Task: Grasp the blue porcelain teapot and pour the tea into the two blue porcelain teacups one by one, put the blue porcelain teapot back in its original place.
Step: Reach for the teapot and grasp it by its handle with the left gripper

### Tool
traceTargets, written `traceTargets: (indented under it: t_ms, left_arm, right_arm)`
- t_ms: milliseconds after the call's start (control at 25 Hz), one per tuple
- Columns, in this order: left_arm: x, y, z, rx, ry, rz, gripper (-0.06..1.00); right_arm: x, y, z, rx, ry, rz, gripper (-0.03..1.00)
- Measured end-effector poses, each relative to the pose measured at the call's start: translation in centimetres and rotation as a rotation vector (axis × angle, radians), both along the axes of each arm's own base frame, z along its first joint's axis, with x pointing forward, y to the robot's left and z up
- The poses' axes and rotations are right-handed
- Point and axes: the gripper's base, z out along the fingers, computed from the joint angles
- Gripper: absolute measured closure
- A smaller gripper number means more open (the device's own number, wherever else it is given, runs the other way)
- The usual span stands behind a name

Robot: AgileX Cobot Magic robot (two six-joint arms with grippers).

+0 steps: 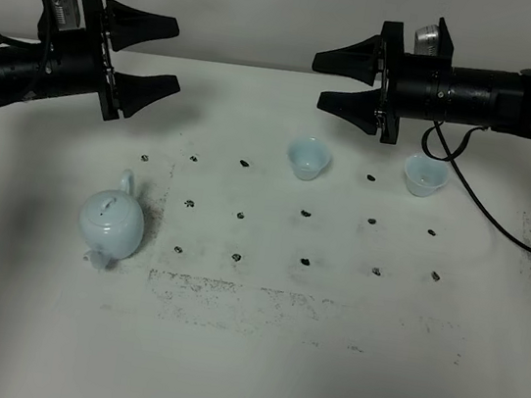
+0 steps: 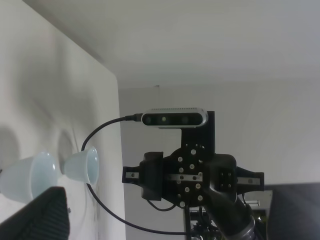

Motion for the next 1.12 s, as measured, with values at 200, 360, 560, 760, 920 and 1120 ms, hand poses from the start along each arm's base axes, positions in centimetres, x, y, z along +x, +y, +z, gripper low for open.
traceTargets:
  t_ms: [200, 360, 560, 760, 920, 1120]
  left_arm:
    - [0.0, 0.0, 0.0, 0.000, 0.001, 0.000, 0.18]
    - [-0.1, 0.0, 0.8, 0.005, -0.016, -0.003, 0.18]
    - [-0.2, 0.0, 2.1, 0.016, -0.045, -0.010, 0.18]
    - [-0.6, -0.2, 1.9, 0.068, -0.044, -0.054, 0.18]
    - [-0.8, -0.3, 1.6, 0.101, -0.034, -0.085, 0.18]
    - [-1.2, -0.3, 1.1, 0.149, -0.017, -0.129, 0.18]
  right_arm:
    - [-0.1, 0.0, -0.3, -0.032, -0.004, 0.018, 0.38]
    - [-0.2, 0.0, -0.3, -0.038, -0.004, 0.021, 0.38]
    - [-0.2, 0.0, -0.3, -0.042, -0.017, 0.025, 0.38]
    - [-0.2, -0.1, -0.4, -0.052, -0.030, 0.030, 0.38]
    - [-0.3, -0.5, -0.3, -0.089, -0.079, 0.047, 0.38]
    - [-0.8, -2.7, 2.1, -0.220, -0.167, 0.074, 0.38]
